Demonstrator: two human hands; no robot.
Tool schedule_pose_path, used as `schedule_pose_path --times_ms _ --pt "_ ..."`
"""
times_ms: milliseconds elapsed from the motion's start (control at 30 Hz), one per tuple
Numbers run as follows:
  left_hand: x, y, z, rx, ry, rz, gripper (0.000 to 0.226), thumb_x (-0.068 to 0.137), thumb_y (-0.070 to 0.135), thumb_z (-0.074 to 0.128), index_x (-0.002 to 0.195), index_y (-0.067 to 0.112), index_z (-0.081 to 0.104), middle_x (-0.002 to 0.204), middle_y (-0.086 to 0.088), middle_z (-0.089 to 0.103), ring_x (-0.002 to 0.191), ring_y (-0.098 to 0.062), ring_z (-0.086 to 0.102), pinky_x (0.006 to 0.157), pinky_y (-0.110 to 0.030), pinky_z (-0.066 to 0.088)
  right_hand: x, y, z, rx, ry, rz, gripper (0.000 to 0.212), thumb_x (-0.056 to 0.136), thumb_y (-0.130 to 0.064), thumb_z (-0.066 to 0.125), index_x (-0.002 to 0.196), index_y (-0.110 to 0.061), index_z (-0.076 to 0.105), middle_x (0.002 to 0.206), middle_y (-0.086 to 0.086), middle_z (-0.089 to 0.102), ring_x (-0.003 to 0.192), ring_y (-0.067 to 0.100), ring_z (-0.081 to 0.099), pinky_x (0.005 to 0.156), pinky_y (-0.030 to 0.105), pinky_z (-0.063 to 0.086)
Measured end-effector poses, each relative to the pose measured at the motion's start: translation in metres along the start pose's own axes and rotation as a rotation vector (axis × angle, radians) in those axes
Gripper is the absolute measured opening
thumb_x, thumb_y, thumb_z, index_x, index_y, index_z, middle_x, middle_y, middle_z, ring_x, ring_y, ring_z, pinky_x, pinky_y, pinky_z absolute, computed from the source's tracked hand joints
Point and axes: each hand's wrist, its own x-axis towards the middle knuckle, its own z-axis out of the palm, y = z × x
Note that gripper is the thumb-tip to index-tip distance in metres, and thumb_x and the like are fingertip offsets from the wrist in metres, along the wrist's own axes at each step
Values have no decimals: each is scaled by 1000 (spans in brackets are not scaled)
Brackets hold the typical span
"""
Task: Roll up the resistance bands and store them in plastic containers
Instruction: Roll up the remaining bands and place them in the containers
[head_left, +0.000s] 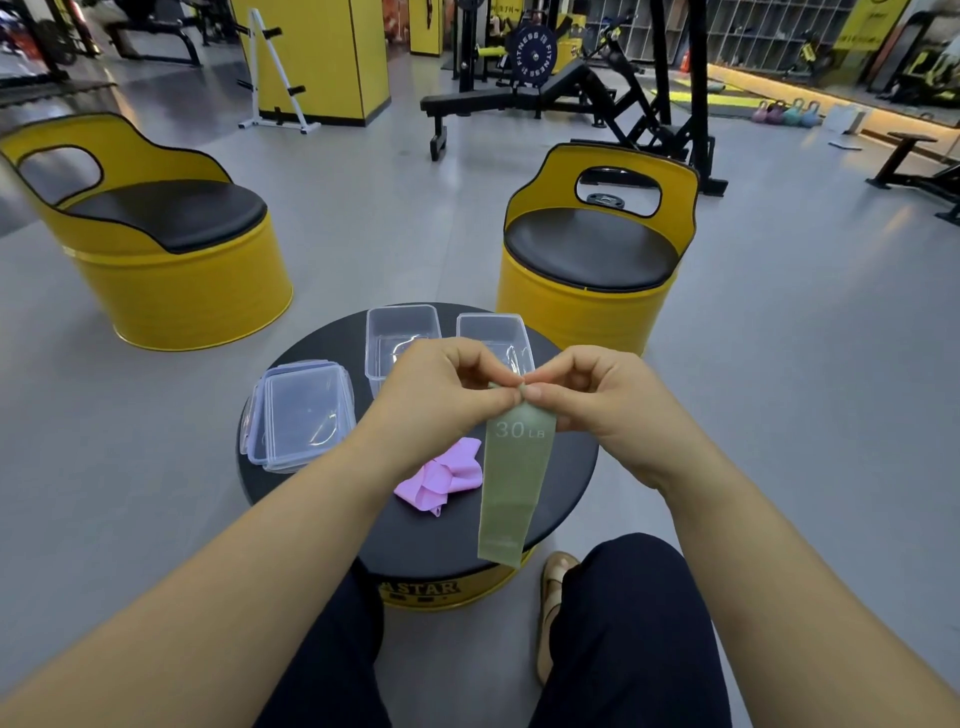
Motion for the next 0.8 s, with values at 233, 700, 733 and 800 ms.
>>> schedule_pose_path --times_ms 233,700,733,800 --pt "0 -3 -2 -46 -4 -10 12 76 3 74 75 14 71 80 -9 72 75 -16 69 68 -20 55 4 1 1 -38 24 -4 9 77 -6 72 82 -13 71 80 6 73 77 17 71 73 30 59" --pt "0 -4 -10 31 -22 -53 4 78 16 75 80 16 71 72 1 72 65 -4 67 62 -15 51 7 3 5 -96 74 -76 12 74 -5 75 79 -15 71 82 5 73 80 17 71 75 29 58" --pt "1 -4 -10 27 -15 -54 5 78 15 75 79 16 71 73 1 72 65 -4 67 61 -14 51 7 3 5 -89 70 -72 13 75 -5 74 81 -16 71 82 5 73 80 17 71 75 29 58" --pt "1 -5 -8 -15 11 -58 6 76 13 76 78 17 72 73 0 72 66 -5 67 61 -15 50 7 2 4 -65 61 -43 15 77 -4 72 86 -16 70 83 6 73 80 17 71 73 28 58"
